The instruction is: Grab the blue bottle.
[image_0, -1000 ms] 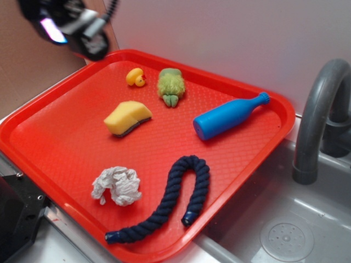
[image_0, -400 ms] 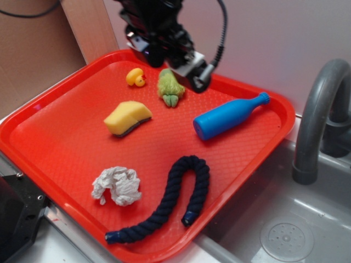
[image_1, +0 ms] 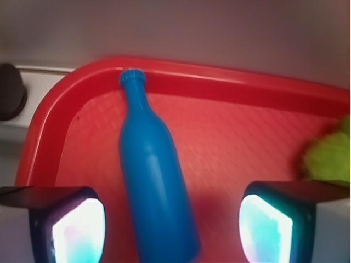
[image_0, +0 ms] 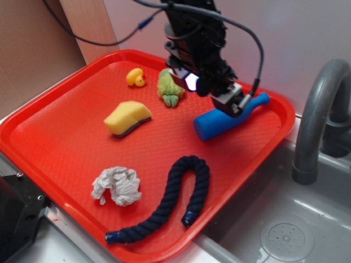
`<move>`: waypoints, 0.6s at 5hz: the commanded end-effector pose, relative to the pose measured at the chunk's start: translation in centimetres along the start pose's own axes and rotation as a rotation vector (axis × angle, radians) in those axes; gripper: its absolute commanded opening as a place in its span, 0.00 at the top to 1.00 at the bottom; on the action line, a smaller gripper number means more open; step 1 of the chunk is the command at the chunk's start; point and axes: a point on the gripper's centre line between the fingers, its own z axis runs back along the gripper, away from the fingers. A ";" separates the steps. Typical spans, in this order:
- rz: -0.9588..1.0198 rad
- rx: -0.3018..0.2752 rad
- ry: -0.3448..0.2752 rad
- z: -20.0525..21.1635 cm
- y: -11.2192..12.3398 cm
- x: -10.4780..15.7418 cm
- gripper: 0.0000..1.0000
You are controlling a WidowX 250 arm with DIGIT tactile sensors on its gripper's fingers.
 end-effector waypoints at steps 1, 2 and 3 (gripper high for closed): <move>0.006 -0.056 -0.014 -2.2 -2.1 0.6 0.00; -0.010 -0.057 -0.010 -2.8 -2.3 -0.5 1.00; -0.032 -0.018 -0.032 -1.1 -2.0 -1.1 1.00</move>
